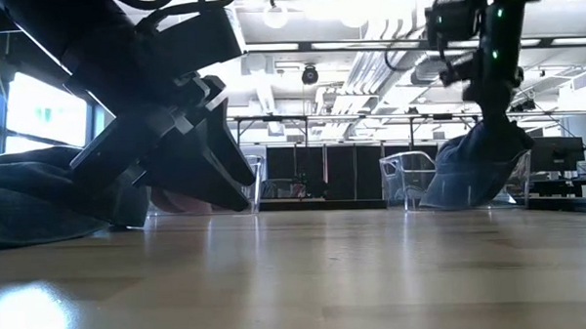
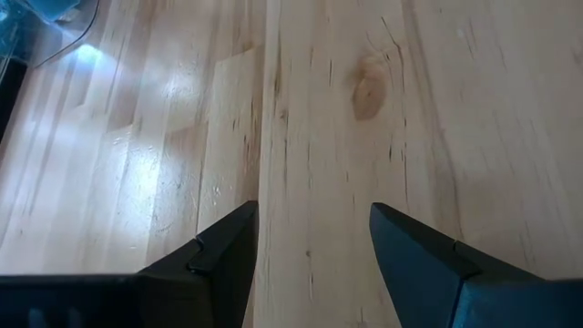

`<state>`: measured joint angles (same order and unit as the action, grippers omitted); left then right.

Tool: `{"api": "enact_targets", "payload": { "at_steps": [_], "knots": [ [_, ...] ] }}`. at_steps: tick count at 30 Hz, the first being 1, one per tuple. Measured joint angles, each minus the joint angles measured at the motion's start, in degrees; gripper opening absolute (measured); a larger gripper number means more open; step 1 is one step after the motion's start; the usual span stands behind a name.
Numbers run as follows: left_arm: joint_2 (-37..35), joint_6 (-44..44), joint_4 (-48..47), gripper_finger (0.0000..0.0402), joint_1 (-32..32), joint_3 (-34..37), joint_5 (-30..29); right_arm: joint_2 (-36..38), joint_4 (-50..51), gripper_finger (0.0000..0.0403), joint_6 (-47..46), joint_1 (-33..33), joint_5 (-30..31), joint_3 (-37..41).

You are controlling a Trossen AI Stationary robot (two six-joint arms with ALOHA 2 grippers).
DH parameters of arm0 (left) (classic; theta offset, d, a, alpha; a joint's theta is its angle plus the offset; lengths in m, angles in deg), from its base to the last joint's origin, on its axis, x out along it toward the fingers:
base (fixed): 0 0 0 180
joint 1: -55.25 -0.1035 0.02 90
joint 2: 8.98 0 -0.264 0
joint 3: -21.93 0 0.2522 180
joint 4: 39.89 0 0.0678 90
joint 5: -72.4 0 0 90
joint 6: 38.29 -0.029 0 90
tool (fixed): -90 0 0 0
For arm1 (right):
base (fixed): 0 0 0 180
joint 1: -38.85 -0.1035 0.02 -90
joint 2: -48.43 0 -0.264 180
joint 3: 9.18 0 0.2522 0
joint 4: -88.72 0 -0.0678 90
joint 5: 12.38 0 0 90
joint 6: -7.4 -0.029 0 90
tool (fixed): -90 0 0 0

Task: Pick & Place hat
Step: Put the top blue cap into the right transparent bin, then put the blue cap into the right transparent bin

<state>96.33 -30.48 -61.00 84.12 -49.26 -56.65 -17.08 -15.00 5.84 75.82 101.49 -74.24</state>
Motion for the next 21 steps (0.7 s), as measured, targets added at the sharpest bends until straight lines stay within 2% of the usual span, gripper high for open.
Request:
{"api": "enact_targets", "payload": {
  "at_steps": [3,7,11,14,18,21],
  "knots": [
    [0.0,1.1,-0.1,0.0204,0.0,0.0,0.0,1.0,-0.3,0.0000,-7.1,-5.9,-1.9,-1.0],
    [-1.5,2.0,-1.5,0.0204,0.4,0.0,-0.1,2.9,-10.4,0.0000,-14.8,-17.5,-3.6,2.0],
    [-8.1,6.1,-8.0,0.0204,2.2,-0.1,-1.2,3.4,-28.6,0.0000,-19.6,-30.7,-6.4,8.7],
    [-14.1,12.5,-16.5,0.0204,4.0,-0.1,-0.9,2.9,-45.3,0.0000,-21.0,-40.0,-8.3,14.9],
    [-22.8,25.0,-31.2,0.0204,5.8,-0.1,5.6,2.6,-66.7,0.0000,-19.4,-49.2,-7.6,23.0],
    [-28.1,38.6,-44.8,0.0204,5.7,-0.1,13.2,2.5,-77.1,0.0000,-17.7,-52.7,-5.7,27.4]
  ]
}}
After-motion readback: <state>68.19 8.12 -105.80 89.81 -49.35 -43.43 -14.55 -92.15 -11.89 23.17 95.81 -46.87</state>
